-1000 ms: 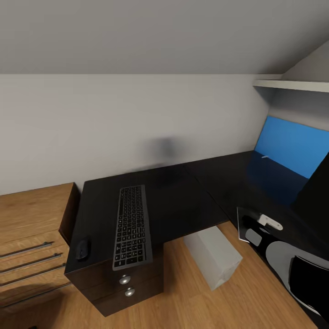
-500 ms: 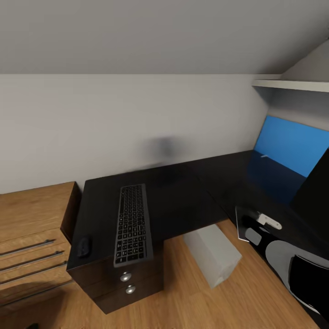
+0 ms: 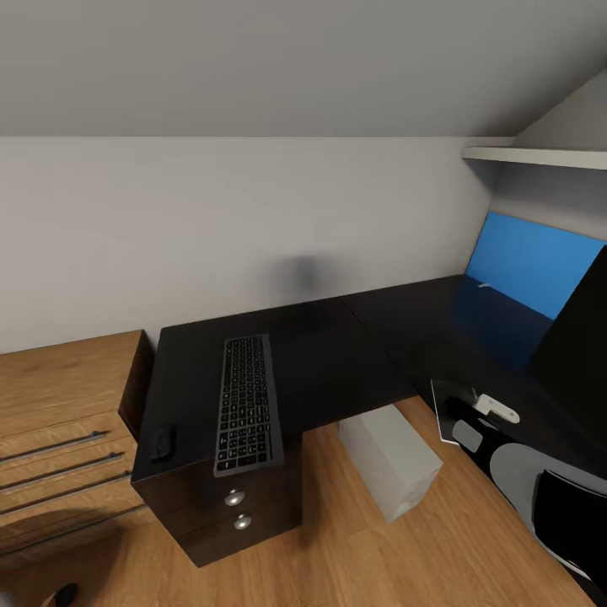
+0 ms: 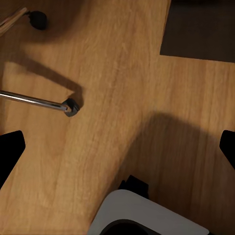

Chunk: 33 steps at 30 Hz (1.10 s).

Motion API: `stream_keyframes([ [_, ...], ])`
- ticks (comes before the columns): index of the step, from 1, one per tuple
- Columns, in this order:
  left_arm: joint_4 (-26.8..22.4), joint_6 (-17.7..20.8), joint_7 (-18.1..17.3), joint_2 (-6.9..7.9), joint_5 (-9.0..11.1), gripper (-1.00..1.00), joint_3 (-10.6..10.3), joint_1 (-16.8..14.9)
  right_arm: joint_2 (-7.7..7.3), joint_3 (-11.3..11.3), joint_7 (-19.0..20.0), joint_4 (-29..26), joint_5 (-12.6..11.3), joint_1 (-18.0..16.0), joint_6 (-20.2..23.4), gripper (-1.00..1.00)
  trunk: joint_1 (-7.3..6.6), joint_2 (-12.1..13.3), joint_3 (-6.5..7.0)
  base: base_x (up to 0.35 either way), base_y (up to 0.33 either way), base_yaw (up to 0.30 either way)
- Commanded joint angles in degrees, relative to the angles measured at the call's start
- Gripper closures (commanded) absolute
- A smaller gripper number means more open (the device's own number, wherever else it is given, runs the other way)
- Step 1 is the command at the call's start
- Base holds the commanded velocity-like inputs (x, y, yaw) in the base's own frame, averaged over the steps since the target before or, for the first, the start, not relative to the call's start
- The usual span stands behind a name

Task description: In the bedroom, organize the workspace by keeping the computer under the desk, ensuring the monitor is on the desk, placing the keyboard on the desk next to the monitor, placing the mouse on the desk next to the keyboard, moving the folder from the swivel chair onto the desk next to the mouse, stacking the notebook on top of the folder with the pen on top of the notebook, and positioning the swivel chair next to the desk.

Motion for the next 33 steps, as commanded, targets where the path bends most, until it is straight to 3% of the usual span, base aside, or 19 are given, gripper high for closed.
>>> stream_keyframes([
  [1,-0.1,-0.2,0.1,0.03,0.5,-1.00,-0.1,0.0,-0.01,-1.2,-0.2,-0.1,-1.5,0.4,0.2,-1.00,0.01,0.0,-0.05,-0.002,0.000,0.000],
  [13,-0.1,-0.2,0.1,0.03,0.5,-1.00,-0.1,0.0,-0.01,-1.2,-0.3,-0.1,-1.4,0.4,0.2,-1.00,0.01,0.0,-0.05,-0.038,0.111,0.000],
  [33,-0.1,-0.1,0.1,0.00,0.5,-1.00,-0.2,0.0,-0.01,-1.2,-0.3,-0.1,-1.4,0.4,0.2,-1.00,0.01,0.0,-0.05,-0.002,0.007,0.000],
])
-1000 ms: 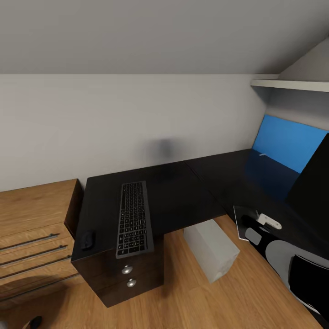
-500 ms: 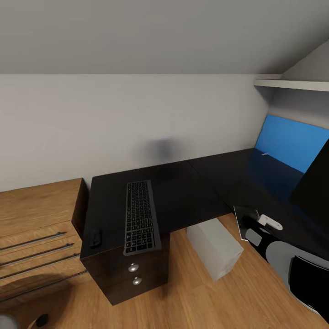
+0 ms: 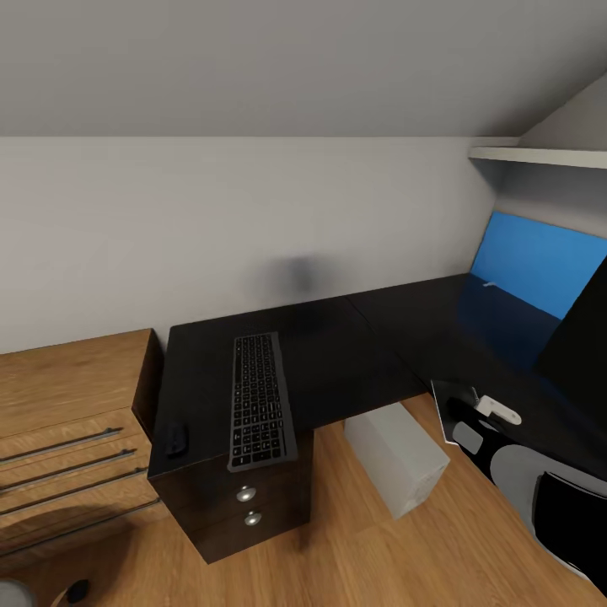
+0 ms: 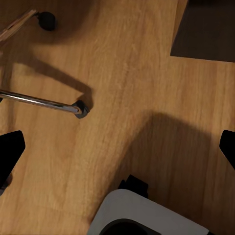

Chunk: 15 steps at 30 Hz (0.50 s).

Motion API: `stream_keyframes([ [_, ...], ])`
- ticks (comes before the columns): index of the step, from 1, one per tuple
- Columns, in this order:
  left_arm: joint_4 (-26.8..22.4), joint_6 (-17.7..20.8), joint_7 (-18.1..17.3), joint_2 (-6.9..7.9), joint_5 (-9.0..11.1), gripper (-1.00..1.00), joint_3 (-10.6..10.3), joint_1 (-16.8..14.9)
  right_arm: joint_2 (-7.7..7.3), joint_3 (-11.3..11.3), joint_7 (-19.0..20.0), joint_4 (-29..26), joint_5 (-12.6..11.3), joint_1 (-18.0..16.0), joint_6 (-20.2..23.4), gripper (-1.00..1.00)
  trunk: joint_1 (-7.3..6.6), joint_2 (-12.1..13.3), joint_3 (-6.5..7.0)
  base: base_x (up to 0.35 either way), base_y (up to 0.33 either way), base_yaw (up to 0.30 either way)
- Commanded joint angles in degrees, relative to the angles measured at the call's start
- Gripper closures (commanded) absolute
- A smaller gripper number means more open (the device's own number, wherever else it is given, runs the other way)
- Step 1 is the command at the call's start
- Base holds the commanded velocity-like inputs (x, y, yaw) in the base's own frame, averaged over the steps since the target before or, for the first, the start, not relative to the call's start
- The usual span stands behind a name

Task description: In the bedroom, organize the workspace by keeping the computer under the desk, ensuring the monitor is on the desk, placing the keyboard on the desk next to the monitor, placing the mouse on the desk next to the keyboard, moving the folder from the swivel chair onto the desk next to the mouse, stacking the notebook on top of the folder with the pen on top of the notebook, and positioning the swivel chair next to the desk.

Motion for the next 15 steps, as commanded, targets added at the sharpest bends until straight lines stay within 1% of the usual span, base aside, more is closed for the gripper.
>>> stream_keyframes([
  [1,-0.1,-0.2,0.2,0.02,0.5,-1.00,-0.2,0.0,0.01,-1.2,-0.1,-0.1,-1.3,0.0,1.4,-1.00,0.01,0.0,-0.05,0.000,0.000,0.000],
  [4,-0.1,-0.2,0.2,-0.01,0.5,-1.00,-0.2,0.0,0.01,-1.2,-0.1,-0.1,-1.3,0.0,1.3,-1.00,0.01,0.0,-0.05,0.000,0.000,0.000],
  [15,-0.1,-0.2,0.2,-0.03,0.5,-1.00,-0.3,0.0,0.01,-1.2,-0.1,-0.1,-1.3,0.0,1.3,-1.00,-2.41,4.4,1.92,0.000,0.000,0.000],
])
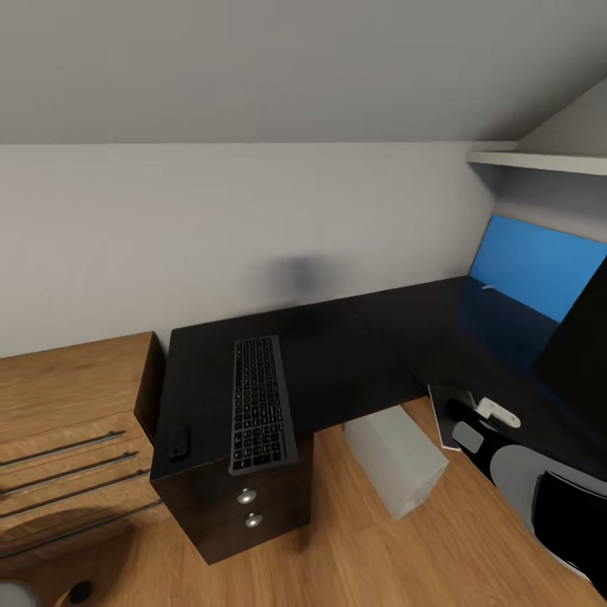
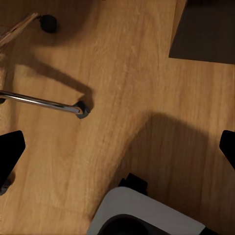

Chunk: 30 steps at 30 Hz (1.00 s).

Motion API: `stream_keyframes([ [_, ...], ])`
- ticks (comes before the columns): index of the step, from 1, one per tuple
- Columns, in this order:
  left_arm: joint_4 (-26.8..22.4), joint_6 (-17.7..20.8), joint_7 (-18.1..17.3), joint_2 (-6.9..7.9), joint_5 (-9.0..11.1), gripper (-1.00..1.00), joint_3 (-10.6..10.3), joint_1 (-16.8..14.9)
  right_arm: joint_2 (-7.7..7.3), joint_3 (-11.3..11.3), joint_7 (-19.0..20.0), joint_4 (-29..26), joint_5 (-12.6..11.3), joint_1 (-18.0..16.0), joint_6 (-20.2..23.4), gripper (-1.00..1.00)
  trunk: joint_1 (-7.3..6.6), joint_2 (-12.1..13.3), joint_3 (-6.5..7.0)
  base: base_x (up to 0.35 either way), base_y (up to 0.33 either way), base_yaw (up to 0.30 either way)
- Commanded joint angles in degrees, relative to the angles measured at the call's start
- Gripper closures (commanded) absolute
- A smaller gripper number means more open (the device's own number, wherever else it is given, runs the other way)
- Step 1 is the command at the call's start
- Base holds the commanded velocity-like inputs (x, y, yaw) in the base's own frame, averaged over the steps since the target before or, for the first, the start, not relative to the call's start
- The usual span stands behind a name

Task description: In the bedroom, organize the workspace by keeping the computer under the desk, ensuring the monitor is on the desk, placing the keyboard on the desk next to the monitor, placing the mouse on the desk next to the keyboard, moving the folder from the swivel chair onto the desk next to the mouse, stacking the notebook on top of the folder with the pen on top of the notebook, and positioning the swivel chair next to the desk.

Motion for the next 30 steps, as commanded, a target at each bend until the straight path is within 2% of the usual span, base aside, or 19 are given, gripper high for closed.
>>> stream_keyframes([
  [1,-0.1,-0.2,0.2,0.03,0.5,-1.00,-0.1,0.0,-0.01,0.5,-0.2,-0.1,-0.5,0.0,-0.1,-1.00,-0.22,0.4,0.14,0.000,0.000,0.000],
  [30,-0.1,-0.2,0.2,0.03,0.5,-1.00,-0.1,0.0,-0.01,0.5,-0.2,-0.1,-0.5,0.0,-0.1,-1.00,-6.59,12.0,5.35,0.000,0.000,0.000],
])
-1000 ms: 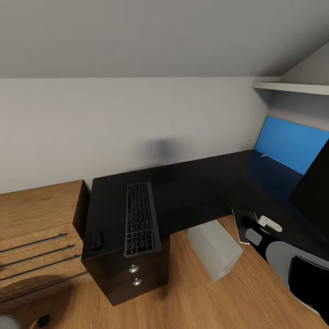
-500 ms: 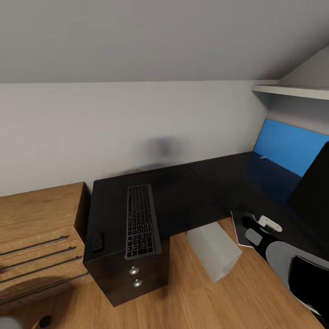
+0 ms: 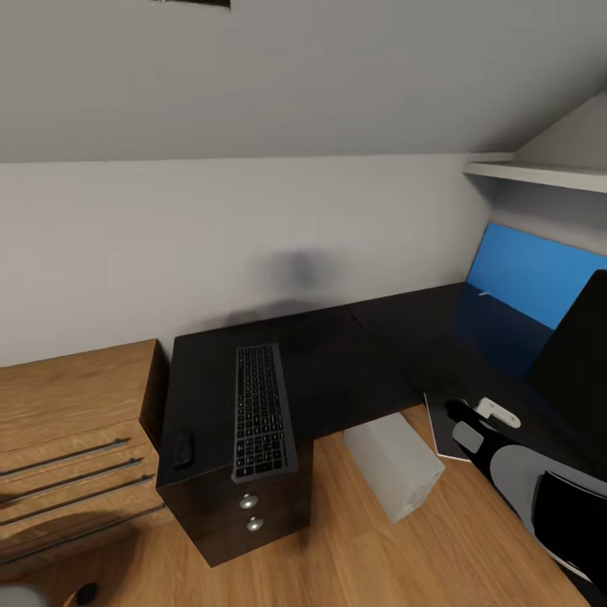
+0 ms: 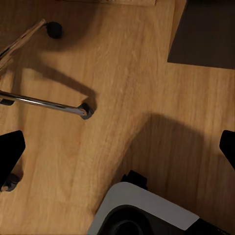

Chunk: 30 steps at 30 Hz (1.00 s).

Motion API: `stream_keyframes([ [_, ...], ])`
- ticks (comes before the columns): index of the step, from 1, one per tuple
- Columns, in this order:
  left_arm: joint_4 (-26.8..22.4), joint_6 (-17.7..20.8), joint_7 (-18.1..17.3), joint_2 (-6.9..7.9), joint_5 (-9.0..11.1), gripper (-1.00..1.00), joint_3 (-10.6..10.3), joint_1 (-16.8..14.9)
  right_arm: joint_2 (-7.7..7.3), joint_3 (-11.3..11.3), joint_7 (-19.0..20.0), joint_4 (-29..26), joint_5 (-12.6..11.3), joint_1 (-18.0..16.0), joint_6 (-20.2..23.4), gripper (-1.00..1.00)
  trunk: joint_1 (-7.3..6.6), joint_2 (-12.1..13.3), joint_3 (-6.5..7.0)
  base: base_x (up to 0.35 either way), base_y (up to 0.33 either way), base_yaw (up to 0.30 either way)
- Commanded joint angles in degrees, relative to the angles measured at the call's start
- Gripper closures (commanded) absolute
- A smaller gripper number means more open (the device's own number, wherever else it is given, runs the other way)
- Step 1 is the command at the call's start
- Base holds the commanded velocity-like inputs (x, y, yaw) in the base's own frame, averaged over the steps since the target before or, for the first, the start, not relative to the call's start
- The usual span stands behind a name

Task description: In the bedroom, organize the workspace by keeping the computer under the desk, ensuring the monitor is on the desk, placing the keyboard on the desk next to the monitor, placing the mouse on the desk next to the keyboard, moving the folder from the swivel chair onto the desk next to the mouse, stacking the notebook on top of the folder with the pen on top of the notebook, and positioning the swivel chair next to the desk.

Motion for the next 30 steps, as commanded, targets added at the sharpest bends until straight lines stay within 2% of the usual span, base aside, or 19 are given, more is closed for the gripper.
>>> stream_keyframes([
  [1,-0.1,-0.2,0.2,0.03,0.5,-1.00,-0.1,0.0,-0.01,0.5,-0.2,-0.1,-0.5,0.0,-0.1,-1.00,-0.22,0.4,0.14,0.000,0.000,0.000],
  [17,0.8,-0.2,0.2,0.03,0.6,-1.00,-0.1,0.0,0.06,0.5,-0.2,-0.1,-0.4,0.0,-0.4,-1.00,-3.74,6.8,3.01,0.000,0.000,0.000],
  [23,2.1,-0.1,0.3,0.04,0.6,-1.00,-0.1,0.0,0.26,0.9,-0.2,-0.2,0.0,0.0,-0.7,-1.00,-3.74,6.8,3.01,0.000,0.000,0.000],
  [30,2.3,-0.1,0.3,0.08,0.6,-1.00,-0.1,0.0,0.49,2.7,-0.3,-0.3,0.9,0.0,-0.8,-1.00,-3.74,6.8,3.01,0.000,0.000,0.000],
])
